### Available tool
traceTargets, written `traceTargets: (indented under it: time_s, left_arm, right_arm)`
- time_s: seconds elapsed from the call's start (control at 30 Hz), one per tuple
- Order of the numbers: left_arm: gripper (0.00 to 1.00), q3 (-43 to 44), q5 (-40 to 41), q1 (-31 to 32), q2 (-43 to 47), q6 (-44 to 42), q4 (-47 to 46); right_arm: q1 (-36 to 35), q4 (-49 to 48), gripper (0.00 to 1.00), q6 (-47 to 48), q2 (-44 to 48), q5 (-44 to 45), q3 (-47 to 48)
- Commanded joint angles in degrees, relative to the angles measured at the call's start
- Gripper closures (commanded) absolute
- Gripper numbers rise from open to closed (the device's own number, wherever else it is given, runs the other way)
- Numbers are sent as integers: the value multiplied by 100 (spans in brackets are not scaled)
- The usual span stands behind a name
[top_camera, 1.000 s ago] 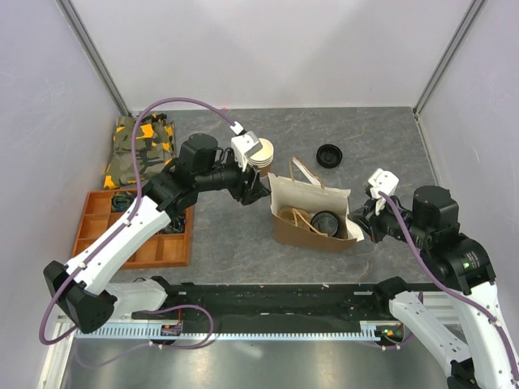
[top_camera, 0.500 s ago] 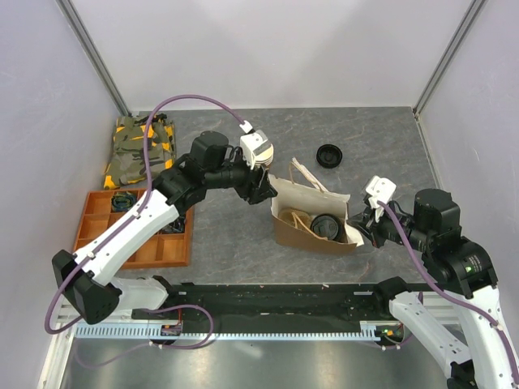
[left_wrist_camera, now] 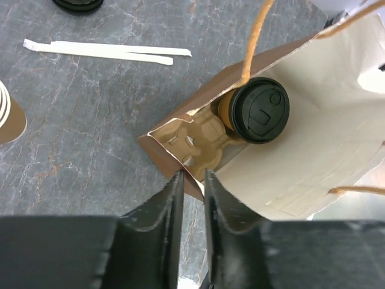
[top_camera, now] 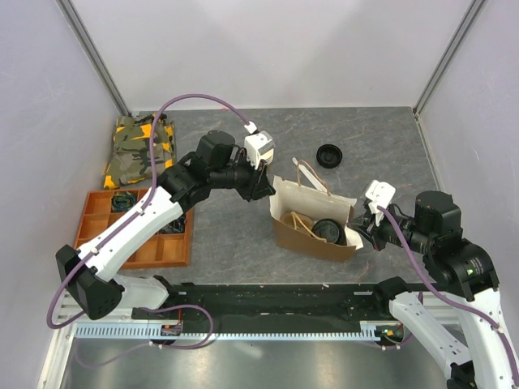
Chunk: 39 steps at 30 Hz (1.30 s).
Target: Pack the takeout coffee
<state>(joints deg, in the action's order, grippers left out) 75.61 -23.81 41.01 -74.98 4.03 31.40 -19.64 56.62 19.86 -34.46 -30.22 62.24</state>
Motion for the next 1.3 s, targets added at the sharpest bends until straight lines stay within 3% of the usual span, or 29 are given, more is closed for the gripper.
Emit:
traceTargets:
  time_s: [0.0, 0.17, 0.33, 0.53, 0.87, 1.27]
  left_arm:
    - [83, 94, -27, 82, 335, 45, 208]
    - [98, -90, -44, 117, 659, -51, 446]
    - [98, -442, 8, 214, 993, -192, 525]
    - [98, -960, 377, 802, 1565, -377, 534]
    - [98, -1330, 693, 1119, 1846, -394, 534]
    - [98, -1119, 1669, 1146, 1891, -394, 824]
  right_arm:
    - [13, -99, 100, 176, 53, -221, -27]
    - [21, -72, 100, 203, 53, -396, -63]
    - [13, -20, 100, 457, 115, -669, -150]
    - [21, 217, 100, 975, 185, -1135, -194]
    - [21, 921, 100, 1934, 299, -1487, -71]
    - [21, -335, 100, 977, -34, -1145, -449]
